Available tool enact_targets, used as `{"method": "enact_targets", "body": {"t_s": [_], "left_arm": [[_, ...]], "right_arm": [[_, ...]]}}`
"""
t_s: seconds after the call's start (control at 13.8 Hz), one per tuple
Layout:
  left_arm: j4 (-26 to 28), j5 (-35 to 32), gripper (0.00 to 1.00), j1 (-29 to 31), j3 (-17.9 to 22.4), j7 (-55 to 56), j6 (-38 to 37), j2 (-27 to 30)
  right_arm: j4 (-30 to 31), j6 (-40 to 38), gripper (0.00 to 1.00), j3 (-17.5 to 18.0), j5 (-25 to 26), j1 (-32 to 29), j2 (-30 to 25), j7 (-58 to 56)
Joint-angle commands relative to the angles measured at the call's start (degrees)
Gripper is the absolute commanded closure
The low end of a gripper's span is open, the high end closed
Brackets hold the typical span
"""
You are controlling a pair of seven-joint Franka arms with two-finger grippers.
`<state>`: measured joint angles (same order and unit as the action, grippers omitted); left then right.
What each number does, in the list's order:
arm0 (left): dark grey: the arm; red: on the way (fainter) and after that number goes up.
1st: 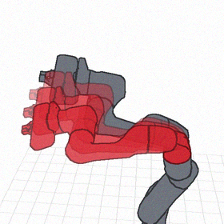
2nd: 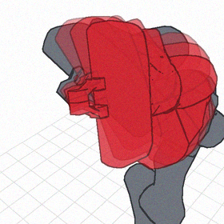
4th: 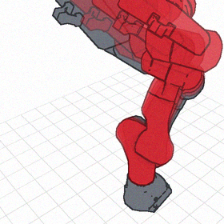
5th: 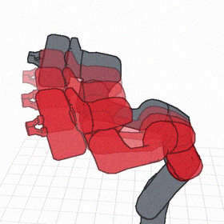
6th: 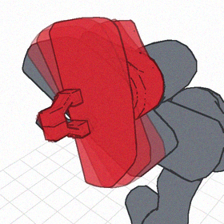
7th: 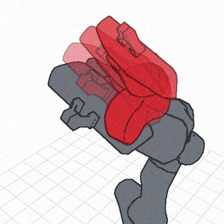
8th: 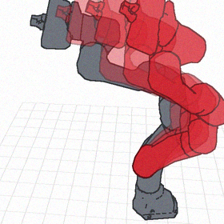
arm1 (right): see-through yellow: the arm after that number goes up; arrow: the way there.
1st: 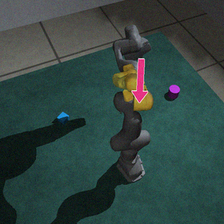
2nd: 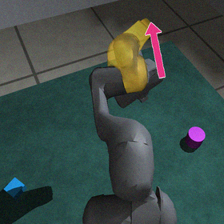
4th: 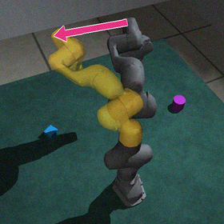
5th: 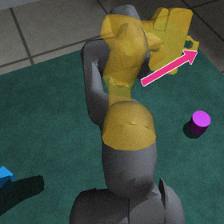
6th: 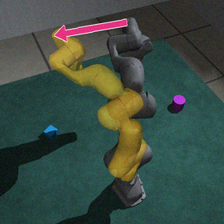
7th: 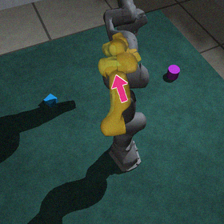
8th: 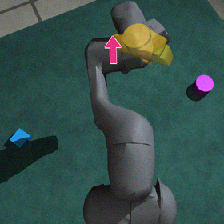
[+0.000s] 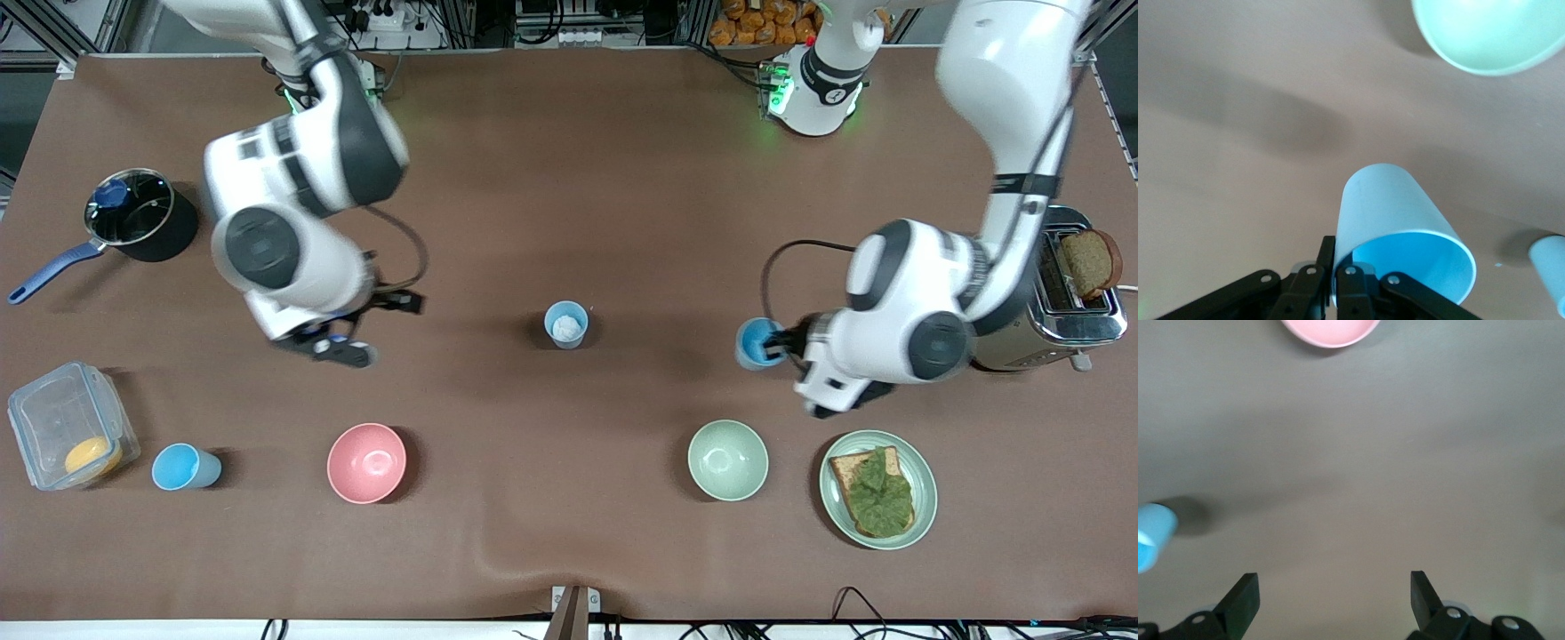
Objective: Stack blue cups with both arms
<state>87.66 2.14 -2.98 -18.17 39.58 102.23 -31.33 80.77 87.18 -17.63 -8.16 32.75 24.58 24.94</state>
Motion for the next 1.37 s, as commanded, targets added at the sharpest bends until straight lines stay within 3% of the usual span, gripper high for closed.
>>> {"method": "enact_targets", "body": {"t_s": [0.0, 0.22, 0.51, 0.65, 1.01, 1.3], "left_arm": [[-1.9, -0.3, 1.0, -0.5, -0.3, 3.1, -0.4, -0.6], [-1.9, -0.1, 1.0, -1.5, -0.3, 3.2, -0.4, -0.3], [-2.2, -0.3, 1.0, -3.3, -0.3, 3.2, -0.4, -0.4], [-2.3, -0.3, 1.0, -4.1, -0.4, 5.5, -0.3, -0.3], [-3.5, 0.1, 1.0, -9.9, -0.5, 14.5, 5.2, -0.8], [-4.2, 1.8, 1.0, -14.2, -1.7, 19.6, 5.3, -1.1]], "right_arm": [[1.1, -1.8, 0.0, 0.7, 0.4, -8.1, -0.8, -14.6], [5.6, 3.2, 0.0, 0.7, 0.2, -13.6, -2.5, -26.7], [27.9, 29.7, 0.0, 0.7, 0.3, -17.2, -12.9, -36.5], [32.4, 34.8, 0.0, 0.7, 0.3, -17.8, -15.7, -36.5], [29.9, 17.4, 0.0, 0.9, 2.3, -23.0, -23.2, -36.5], [24.0, 8.7, 0.0, 5.2, 5.4, -29.5, -23.4, -36.5]]}}
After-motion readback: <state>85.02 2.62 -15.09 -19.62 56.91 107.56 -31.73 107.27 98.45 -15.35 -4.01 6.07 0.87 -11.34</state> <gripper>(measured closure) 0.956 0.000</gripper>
